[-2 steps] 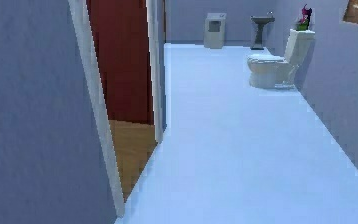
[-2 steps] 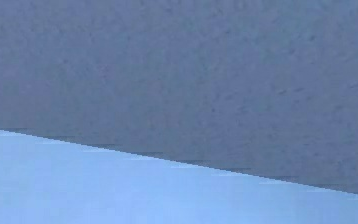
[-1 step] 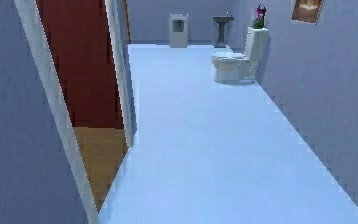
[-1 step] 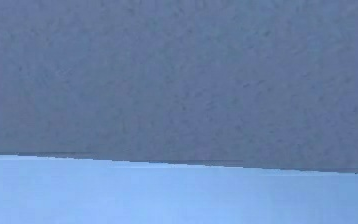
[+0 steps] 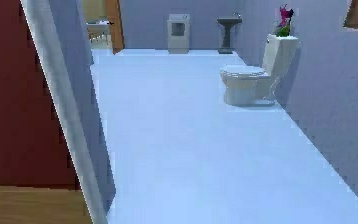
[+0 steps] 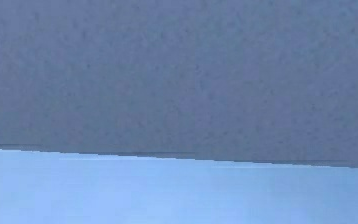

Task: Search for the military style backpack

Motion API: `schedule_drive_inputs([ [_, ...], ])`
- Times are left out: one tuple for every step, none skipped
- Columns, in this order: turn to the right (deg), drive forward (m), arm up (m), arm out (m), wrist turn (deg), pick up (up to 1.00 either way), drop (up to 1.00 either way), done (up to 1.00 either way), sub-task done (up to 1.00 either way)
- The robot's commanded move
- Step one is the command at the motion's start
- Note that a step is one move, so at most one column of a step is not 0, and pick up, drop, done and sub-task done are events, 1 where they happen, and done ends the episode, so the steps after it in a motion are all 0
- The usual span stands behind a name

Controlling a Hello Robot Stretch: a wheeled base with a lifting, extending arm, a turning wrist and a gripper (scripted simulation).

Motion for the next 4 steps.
schedule_drive_inputs([
  [0.0,1.0,0.0,0.0,0.0,0.0,0.0,0.0,0.0],
  [0.0,0.2,0.0,0.0,0.0,0.0,0.0,0.0,0.0],
  [-21.0,0.0,0.0,0.0,0.0,0.0,0.0,0.0,0.0],
  [0.0,1.0,0.0,0.0,0.0,0.0,0.0,0.0,0.0],
])
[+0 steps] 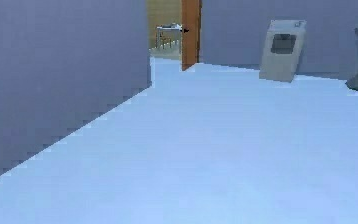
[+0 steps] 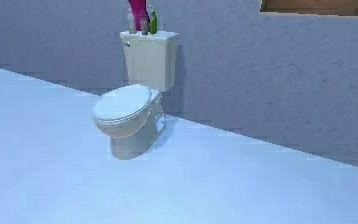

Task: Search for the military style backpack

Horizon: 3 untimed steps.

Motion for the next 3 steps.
schedule_drive_inputs([
  [0.0,1.0,0.0,0.0,0.0,0.0,0.0,0.0,0.0],
  [0.0,1.0,0.0,0.0,0.0,0.0,0.0,0.0,0.0],
  [0.0,1.0,0.0,0.0,0.0,0.0,0.0,0.0,0.0],
])
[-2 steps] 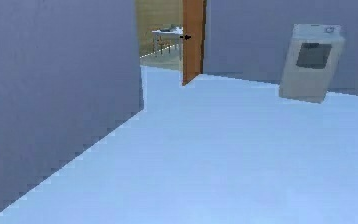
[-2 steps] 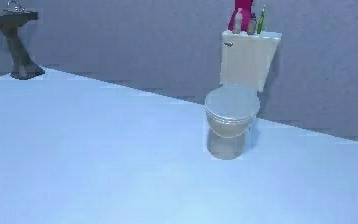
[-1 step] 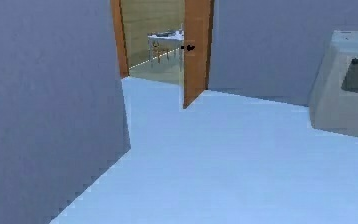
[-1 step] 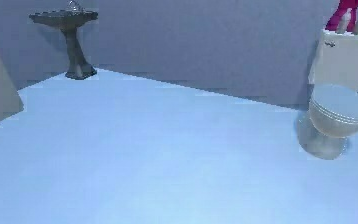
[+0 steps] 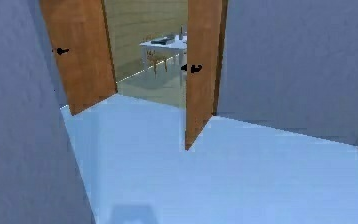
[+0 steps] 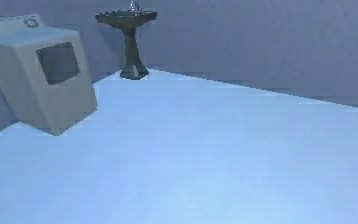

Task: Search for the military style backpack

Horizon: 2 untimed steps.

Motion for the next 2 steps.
schedule_drive_inputs([
  [0.0,0.9,0.0,0.0,0.0,0.0,0.0,0.0,0.0],
  [-6.0,0.0,0.0,0.0,0.0,0.0,0.0,0.0,0.0],
])
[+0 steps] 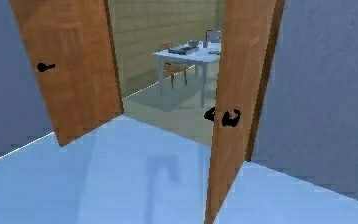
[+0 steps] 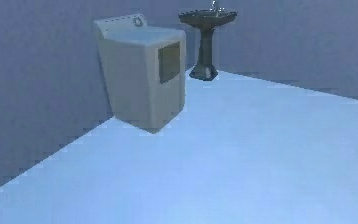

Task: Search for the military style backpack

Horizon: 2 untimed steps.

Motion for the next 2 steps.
schedule_drive_inputs([
  [0.0,0.5,0.0,0.0,0.0,0.0,0.0,0.0,0.0],
  [-45.0,0.0,0.0,0.0,0.0,0.0,0.0,0.0,0.0],
])
